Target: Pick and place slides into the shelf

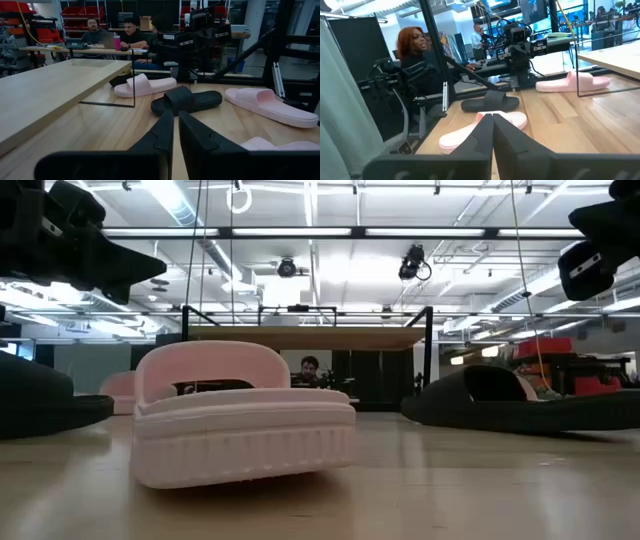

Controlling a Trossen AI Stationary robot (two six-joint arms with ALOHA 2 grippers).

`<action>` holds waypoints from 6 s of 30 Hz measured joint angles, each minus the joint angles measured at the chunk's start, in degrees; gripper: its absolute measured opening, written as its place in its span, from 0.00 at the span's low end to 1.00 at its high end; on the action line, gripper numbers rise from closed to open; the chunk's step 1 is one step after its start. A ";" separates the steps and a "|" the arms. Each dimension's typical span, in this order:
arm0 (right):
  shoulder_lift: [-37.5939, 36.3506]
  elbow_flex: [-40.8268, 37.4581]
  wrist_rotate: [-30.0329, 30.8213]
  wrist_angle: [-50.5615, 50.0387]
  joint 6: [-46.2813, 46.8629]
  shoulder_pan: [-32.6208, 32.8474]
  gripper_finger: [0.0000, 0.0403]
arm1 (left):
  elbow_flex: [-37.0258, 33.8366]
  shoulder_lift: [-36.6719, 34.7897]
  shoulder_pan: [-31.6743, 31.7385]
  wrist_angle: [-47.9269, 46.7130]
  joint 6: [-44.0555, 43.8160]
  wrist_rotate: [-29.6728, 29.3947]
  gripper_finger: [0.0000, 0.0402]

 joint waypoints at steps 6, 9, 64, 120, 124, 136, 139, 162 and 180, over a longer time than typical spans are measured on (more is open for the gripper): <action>0.00 0.00 0.00 0.00 0.00 0.00 0.03 | 0.00 0.00 0.00 0.00 0.02 0.00 0.06; 0.00 0.00 0.00 0.00 0.00 0.00 0.03 | 0.01 -0.01 0.01 0.00 0.00 0.01 0.07; 0.02 0.00 0.00 0.00 0.00 0.00 0.03 | 0.01 -0.02 0.02 0.00 -0.01 0.01 0.09; 0.00 0.00 0.00 0.00 0.00 0.00 0.03 | 0.04 0.00 -0.20 -3.02 -19.56 6.90 0.02; 0.00 0.00 0.00 0.00 0.00 0.00 0.03 | 0.02 0.00 -0.20 -3.28 -21.99 13.37 0.04; 0.02 0.00 0.00 0.00 0.00 0.00 0.03 | -0.01 0.00 -0.02 -1.23 -16.77 20.65 0.06; 0.00 0.00 0.00 0.00 0.00 0.00 0.03 | 0.00 0.00 -0.02 1.19 -16.03 19.78 0.08; 0.02 0.00 0.00 0.00 0.00 0.00 0.03 | 51.66 23.09 0.04 -55.03 24.28 -28.48 0.19; 0.02 0.00 0.00 -0.02 0.00 0.00 0.03 | 57.26 47.29 4.40 -86.09 -5.32 -24.11 0.50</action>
